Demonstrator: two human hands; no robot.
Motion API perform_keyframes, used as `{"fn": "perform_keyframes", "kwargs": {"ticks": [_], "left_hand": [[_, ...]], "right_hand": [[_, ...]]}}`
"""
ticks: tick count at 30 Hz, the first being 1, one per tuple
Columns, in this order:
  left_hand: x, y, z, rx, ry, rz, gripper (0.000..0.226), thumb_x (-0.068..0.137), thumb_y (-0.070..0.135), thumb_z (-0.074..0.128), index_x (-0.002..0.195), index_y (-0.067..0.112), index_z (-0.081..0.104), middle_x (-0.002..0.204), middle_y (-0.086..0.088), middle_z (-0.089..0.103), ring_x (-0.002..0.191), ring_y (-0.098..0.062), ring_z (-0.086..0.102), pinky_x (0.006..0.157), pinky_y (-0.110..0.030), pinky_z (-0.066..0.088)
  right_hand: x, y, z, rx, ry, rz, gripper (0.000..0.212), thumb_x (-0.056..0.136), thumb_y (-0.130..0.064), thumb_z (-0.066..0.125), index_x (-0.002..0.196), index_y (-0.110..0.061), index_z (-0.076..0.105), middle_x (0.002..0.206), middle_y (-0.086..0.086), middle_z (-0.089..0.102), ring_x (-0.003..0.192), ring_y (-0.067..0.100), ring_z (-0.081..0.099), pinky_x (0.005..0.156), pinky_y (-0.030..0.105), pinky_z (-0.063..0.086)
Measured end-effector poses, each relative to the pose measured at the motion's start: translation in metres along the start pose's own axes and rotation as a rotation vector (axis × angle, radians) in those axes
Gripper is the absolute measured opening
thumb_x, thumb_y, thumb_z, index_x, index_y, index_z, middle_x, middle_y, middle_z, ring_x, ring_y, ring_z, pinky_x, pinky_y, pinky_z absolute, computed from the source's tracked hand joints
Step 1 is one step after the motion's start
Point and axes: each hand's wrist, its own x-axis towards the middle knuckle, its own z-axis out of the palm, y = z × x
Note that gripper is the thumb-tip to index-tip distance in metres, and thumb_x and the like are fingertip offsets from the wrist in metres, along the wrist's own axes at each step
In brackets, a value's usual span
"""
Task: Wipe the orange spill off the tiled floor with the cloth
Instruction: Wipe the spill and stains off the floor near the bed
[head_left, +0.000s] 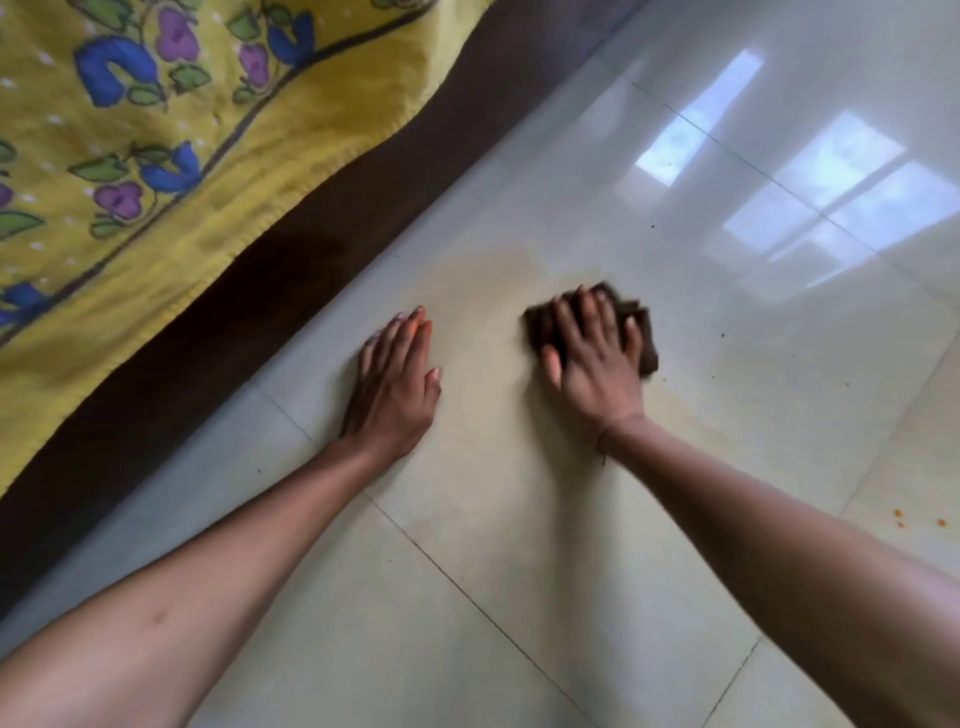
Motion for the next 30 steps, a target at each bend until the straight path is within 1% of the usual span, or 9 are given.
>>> {"fn": "perform_keyframes", "kwargs": {"ticks": [2, 4, 9, 14, 16, 21, 26, 28, 30], "left_hand": [[0.013, 0.025, 0.005, 0.000, -0.062, 0.055, 0.059, 0.091, 0.033, 0.034, 0.141, 0.001, 0.042, 0.151, -0.015, 0.037, 0.139, -0.030, 0.033, 0.110, -0.047, 0.028], [0.030, 0.051, 0.011, -0.003, -0.099, 0.068, 0.061, 0.092, 0.035, 0.032, 0.142, 0.002, 0.040, 0.152, -0.014, 0.035, 0.140, -0.031, 0.032, 0.111, -0.046, 0.026], [0.077, 0.089, 0.027, 0.025, -0.110, 0.119, 0.062, 0.094, 0.033, 0.037, 0.148, 0.004, 0.029, 0.158, -0.011, 0.023, 0.146, -0.027, 0.019, 0.115, -0.041, 0.013], [0.091, 0.087, 0.033, 0.030, -0.097, 0.115, 0.064, 0.092, 0.039, 0.029, 0.146, 0.005, 0.034, 0.156, -0.011, 0.028, 0.144, -0.027, 0.024, 0.114, -0.039, 0.014], [0.089, 0.087, 0.035, 0.043, -0.086, 0.124, 0.065, 0.091, 0.039, 0.028, 0.145, 0.005, 0.036, 0.154, -0.011, 0.031, 0.143, -0.027, 0.027, 0.113, -0.039, 0.015], [0.089, 0.086, 0.041, 0.068, -0.043, 0.120, 0.062, 0.091, 0.036, 0.033, 0.144, 0.005, 0.038, 0.153, -0.011, 0.034, 0.142, -0.027, 0.030, 0.111, -0.039, 0.017], [0.089, 0.088, 0.036, 0.080, -0.061, 0.114, 0.061, 0.091, 0.036, 0.035, 0.144, 0.005, 0.038, 0.153, -0.011, 0.034, 0.141, -0.027, 0.031, 0.111, -0.041, 0.019], [0.089, 0.088, 0.037, 0.083, -0.056, 0.108, 0.062, 0.091, 0.036, 0.034, 0.144, 0.005, 0.037, 0.153, -0.010, 0.034, 0.142, -0.027, 0.030, 0.111, -0.042, 0.020], [0.089, 0.087, 0.039, 0.085, -0.044, 0.113, 0.062, 0.091, 0.036, 0.034, 0.144, 0.005, 0.037, 0.154, -0.010, 0.033, 0.142, -0.026, 0.029, 0.111, -0.042, 0.021]], "right_hand": [[-0.053, 0.009, 0.003, -0.026, -0.038, -0.123, 0.064, 0.089, -0.049, 0.032, 0.147, -0.024, 0.038, 0.157, 0.009, 0.028, 0.146, 0.022, 0.018, 0.115, 0.047, 0.009], [-0.056, 0.030, 0.000, -0.046, -0.057, -0.150, 0.064, 0.089, -0.051, 0.032, 0.147, -0.025, 0.038, 0.157, 0.008, 0.029, 0.146, 0.022, 0.020, 0.114, 0.044, 0.009], [0.004, 0.042, -0.009, -0.024, 0.004, 0.166, 0.072, 0.084, -0.054, 0.019, 0.151, -0.029, 0.028, 0.161, 0.004, 0.016, 0.148, 0.019, 0.009, 0.115, 0.043, 0.000], [-0.095, 0.061, -0.006, -0.036, -0.004, 0.012, 0.063, 0.089, -0.048, 0.036, 0.147, -0.026, 0.037, 0.158, 0.006, 0.027, 0.146, 0.020, 0.018, 0.115, 0.045, 0.012], [-0.074, 0.081, -0.010, -0.024, 0.012, 0.056, 0.064, 0.087, -0.050, 0.035, 0.147, -0.025, 0.039, 0.157, 0.008, 0.028, 0.145, 0.021, 0.019, 0.114, 0.044, 0.010], [0.029, 0.089, -0.020, 0.001, 0.025, 0.347, 0.065, 0.090, -0.050, 0.031, 0.151, -0.028, 0.027, 0.161, 0.004, 0.015, 0.148, 0.019, 0.008, 0.116, 0.048, 0.001], [-0.055, 0.076, -0.014, -0.028, 0.008, 0.095, 0.065, 0.088, -0.049, 0.034, 0.149, -0.027, 0.034, 0.159, 0.006, 0.024, 0.147, 0.020, 0.017, 0.115, 0.045, 0.009], [-0.031, 0.087, -0.017, 0.005, 0.001, 0.069, 0.065, 0.087, -0.050, 0.034, 0.148, -0.027, 0.036, 0.158, 0.006, 0.026, 0.146, 0.021, 0.020, 0.115, 0.045, 0.010], [0.032, 0.088, -0.025, 0.010, 0.024, 0.148, 0.065, 0.089, -0.051, 0.033, 0.149, -0.027, 0.033, 0.160, 0.005, 0.022, 0.147, 0.020, 0.015, 0.116, 0.046, 0.007]]}}
